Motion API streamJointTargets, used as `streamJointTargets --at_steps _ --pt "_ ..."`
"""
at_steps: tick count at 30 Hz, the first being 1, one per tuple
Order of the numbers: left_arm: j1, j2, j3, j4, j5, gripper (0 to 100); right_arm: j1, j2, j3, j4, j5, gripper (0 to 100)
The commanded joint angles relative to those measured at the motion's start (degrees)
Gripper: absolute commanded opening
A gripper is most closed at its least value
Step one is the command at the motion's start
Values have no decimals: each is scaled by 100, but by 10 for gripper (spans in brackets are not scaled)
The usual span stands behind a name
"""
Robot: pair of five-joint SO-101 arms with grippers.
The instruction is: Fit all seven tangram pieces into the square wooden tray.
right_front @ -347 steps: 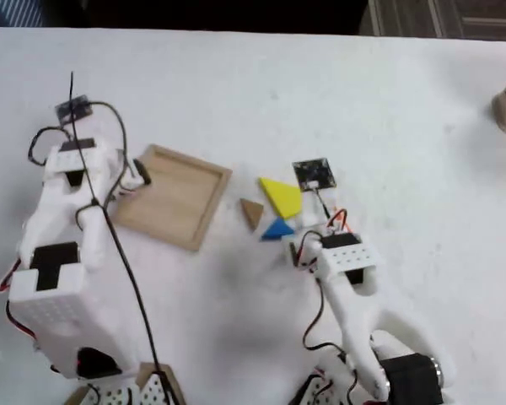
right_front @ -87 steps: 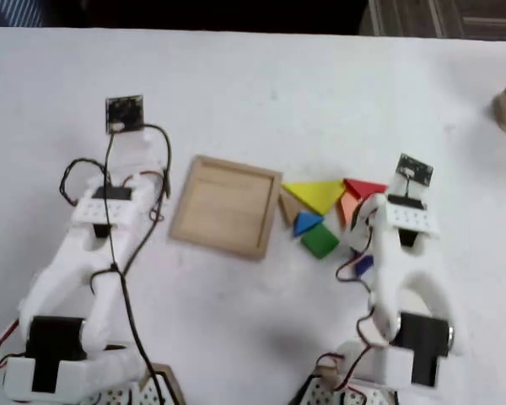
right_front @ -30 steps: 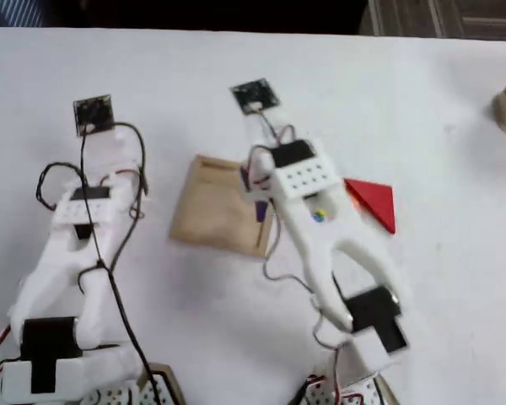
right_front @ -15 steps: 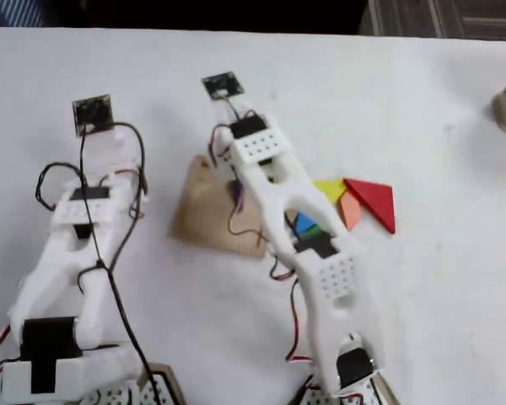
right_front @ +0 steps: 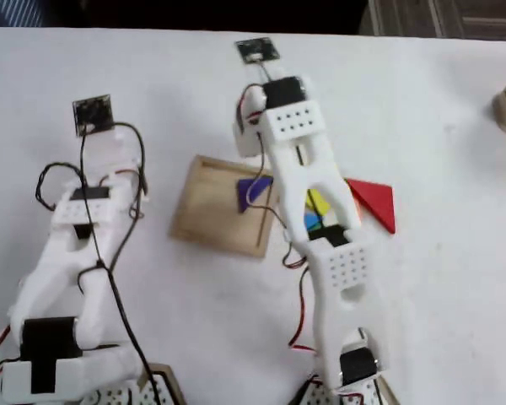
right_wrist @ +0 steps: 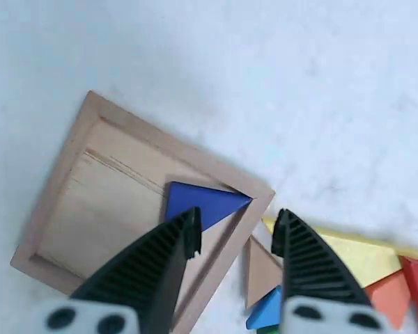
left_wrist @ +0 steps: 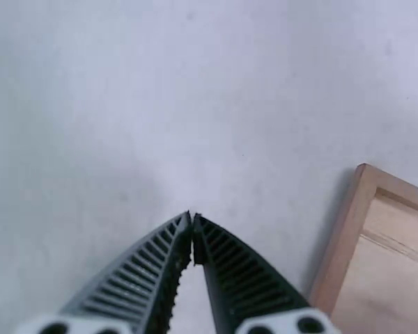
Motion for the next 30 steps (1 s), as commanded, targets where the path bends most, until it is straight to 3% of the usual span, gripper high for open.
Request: streamJointTargets --at_steps 1,3,13,19,24,30 --pt "-31 -40 -193 -149 0 24 277 -92 -26 259 70 99" --pt "-13 -40 -193 -149 0 24 356 -119 123 242 79 14" --pt "136 -84 -185 -149 0 23 734 -690 1582 84 62 19" --pt "347 -84 -149 -114 0 23 1130 -1684 3367 -840 70 19" --pt "488 -84 -141 -88 0 22 1112 -2695 5327 -2185 53 19" --pt "901 -681 -26 677 0 22 1596 -3433 6593 -2897 53 19"
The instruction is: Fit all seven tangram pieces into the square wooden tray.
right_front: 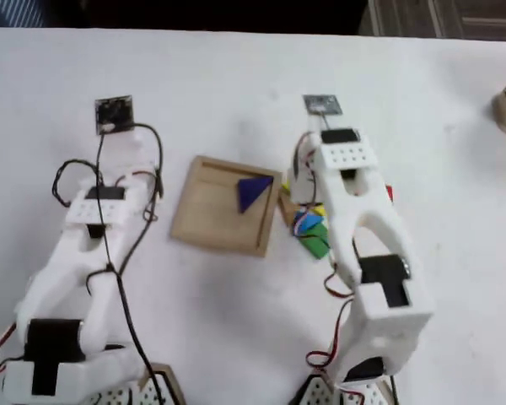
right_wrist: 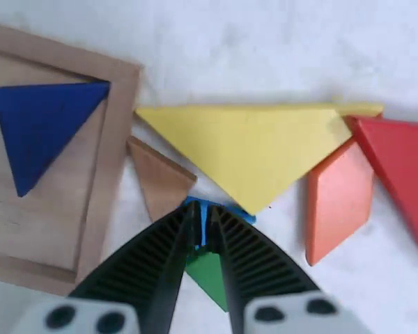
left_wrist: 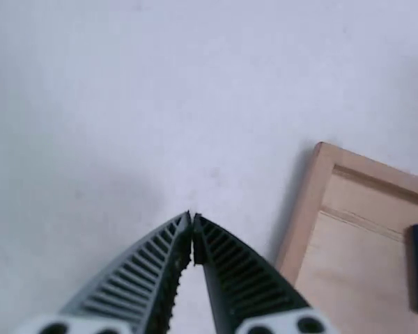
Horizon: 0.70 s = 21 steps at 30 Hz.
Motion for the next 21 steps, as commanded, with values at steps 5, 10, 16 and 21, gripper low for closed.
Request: streamJointTargets --at_steps 5,10,16,21 --pt "1332 -1534 870 413 -18 23 1033 -611 536 -585 167 19" --pt "1833 -2105 1477 -193 26 23 1112 -488 571 -629 316 19" --pt "2923 -2114 1248 -264 35 23 1130 -453 554 -646 316 19" --pt "3565 -1103 642 -695 712 23 1121 -453 571 -646 316 19"
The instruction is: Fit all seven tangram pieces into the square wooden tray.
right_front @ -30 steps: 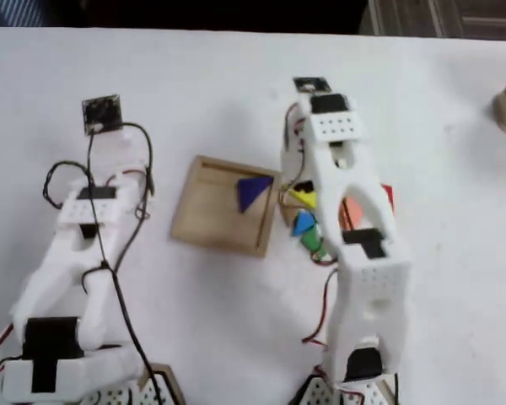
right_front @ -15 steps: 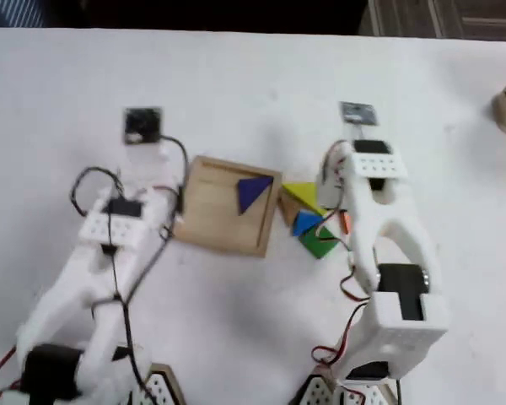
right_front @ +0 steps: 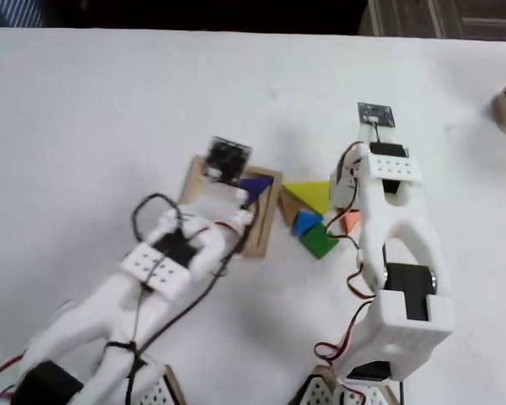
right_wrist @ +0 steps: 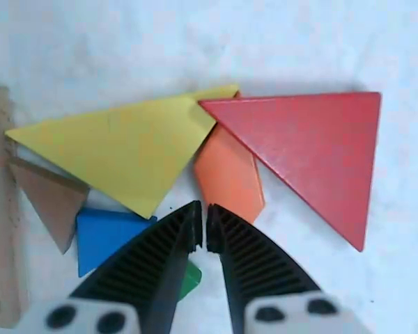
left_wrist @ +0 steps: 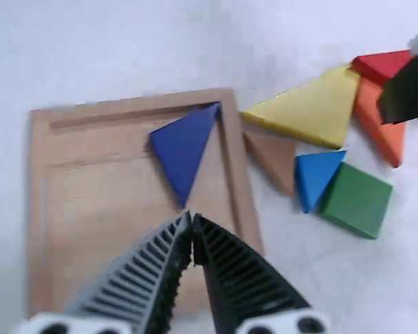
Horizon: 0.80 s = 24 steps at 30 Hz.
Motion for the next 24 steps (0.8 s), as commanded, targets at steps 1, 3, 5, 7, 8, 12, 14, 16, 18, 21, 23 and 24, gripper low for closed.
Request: streamJointTargets --at_steps 1,3,5,7,8,12,14,16,18,21,23,24 --pt "470 1051 -949 -440 791 23 48 -163 -44 -84 70 19" --pt "462 1789 -1442 -431 844 22 40 -154 -35 -127 70 19" --pt "418 2431 -1881 -422 844 22 22 -154 -26 -154 70 19" --pt "418 2862 -2207 -422 844 22 22 -154 -26 -154 70 19" --pt "435 2993 -2312 -404 844 22 22 -154 -26 -154 70 19" --pt "286 3222 -2593 -176 844 23 31 -154 -35 -163 70 20" --pt "92 3354 -2690 -176 844 23 22 -154 -35 -163 70 21" --pt "-163 3582 -2848 -176 844 23 22 -154 -35 -163 70 21" --pt "-426 3899 -3121 -149 844 23 22 -154 -35 -163 70 21" --pt "-585 4224 -3499 185 844 23 48 -154 -35 -163 70 21" --pt "-602 4251 -3675 545 844 23 40 -154 -26 -154 70 21" --pt "-620 4242 -3684 651 844 23 31 -154 -26 -154 70 21"
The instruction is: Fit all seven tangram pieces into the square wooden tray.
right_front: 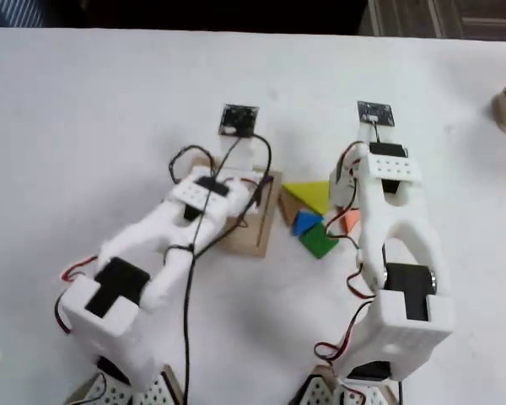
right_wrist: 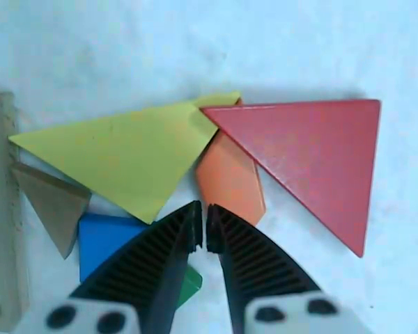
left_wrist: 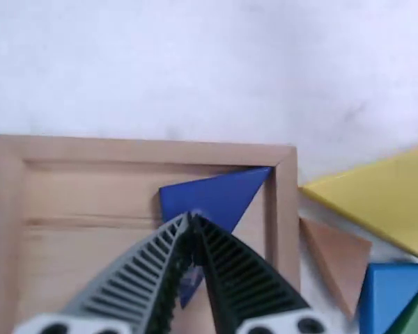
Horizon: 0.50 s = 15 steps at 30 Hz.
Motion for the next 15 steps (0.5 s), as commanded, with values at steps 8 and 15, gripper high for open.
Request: streamJointTargets --at_steps 8,15 --pt "-787 4 -431 659 79 23 57 -154 88 -110 79 21" --pt "-1288 -4 -466 651 79 23 57 -154 88 -110 88 21"
